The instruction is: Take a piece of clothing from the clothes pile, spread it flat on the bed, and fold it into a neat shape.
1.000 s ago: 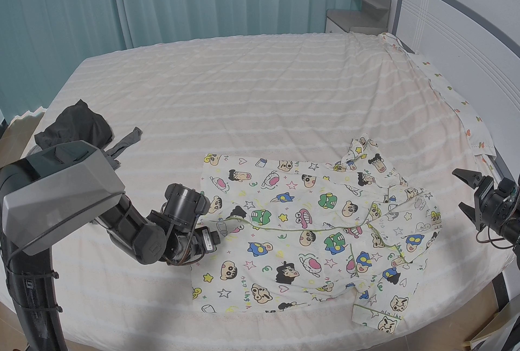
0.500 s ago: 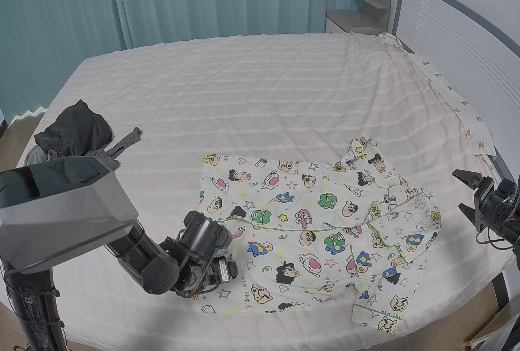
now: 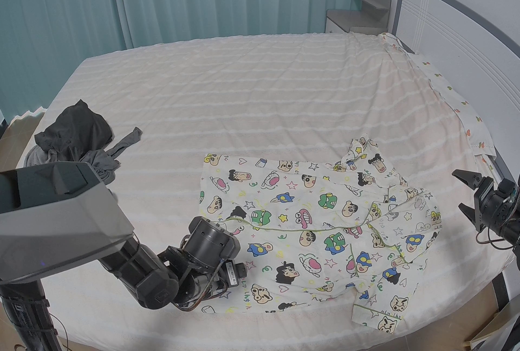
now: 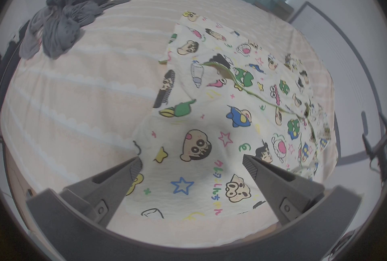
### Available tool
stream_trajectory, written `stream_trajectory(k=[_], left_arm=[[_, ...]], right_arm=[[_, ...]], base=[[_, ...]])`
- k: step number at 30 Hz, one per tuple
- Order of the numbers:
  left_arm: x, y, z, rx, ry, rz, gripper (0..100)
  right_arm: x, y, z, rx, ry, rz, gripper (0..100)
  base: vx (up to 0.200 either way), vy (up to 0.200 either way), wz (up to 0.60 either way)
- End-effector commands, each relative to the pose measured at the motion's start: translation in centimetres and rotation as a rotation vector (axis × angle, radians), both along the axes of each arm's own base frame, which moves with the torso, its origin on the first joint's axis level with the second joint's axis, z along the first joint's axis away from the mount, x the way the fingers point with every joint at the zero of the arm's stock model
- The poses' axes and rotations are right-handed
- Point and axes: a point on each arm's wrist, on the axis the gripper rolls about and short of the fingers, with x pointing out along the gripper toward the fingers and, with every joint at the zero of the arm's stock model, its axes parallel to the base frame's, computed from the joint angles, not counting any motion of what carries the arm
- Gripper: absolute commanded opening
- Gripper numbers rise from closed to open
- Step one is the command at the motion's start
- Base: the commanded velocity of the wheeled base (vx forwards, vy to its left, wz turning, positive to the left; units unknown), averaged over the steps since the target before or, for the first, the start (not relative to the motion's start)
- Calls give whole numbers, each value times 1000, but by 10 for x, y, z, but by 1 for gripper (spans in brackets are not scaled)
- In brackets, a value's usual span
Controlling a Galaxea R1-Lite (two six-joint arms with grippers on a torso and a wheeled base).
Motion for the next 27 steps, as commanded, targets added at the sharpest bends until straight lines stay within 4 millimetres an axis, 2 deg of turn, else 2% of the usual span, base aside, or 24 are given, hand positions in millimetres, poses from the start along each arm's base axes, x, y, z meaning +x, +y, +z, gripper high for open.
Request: stream_trajectory(k=[1, 6, 10, 16, 20, 24, 27], left_arm=[[-1, 10, 11, -44, -21, 62, 100], [0, 25, 11, -103, -11, 174, 100], [1, 45, 4, -118, 13, 268, 100], [0, 50, -6, -218, 67, 435, 100], [5, 53, -5, -254, 52, 477, 100], [17, 56, -8, -308, -2, 514, 100], [26, 58, -22, -315, -15, 533, 100]], right_arm=[[0, 0, 0, 0, 1, 1, 100], [0, 0, 0, 0, -1, 1, 100], [-1, 1, 0, 1, 1, 7, 100], [-1, 4, -2, 2, 7, 18, 100], [-1, 5, -2, 2, 7, 22, 100], [-2, 7, 0, -2, 1, 29, 100], [-3, 7, 2, 1, -11, 29, 100]], base=[[0, 0, 0], [0, 0, 0], [0, 0, 0], [0, 0, 0], [0, 0, 0], [0, 0, 0], [0, 0, 0]])
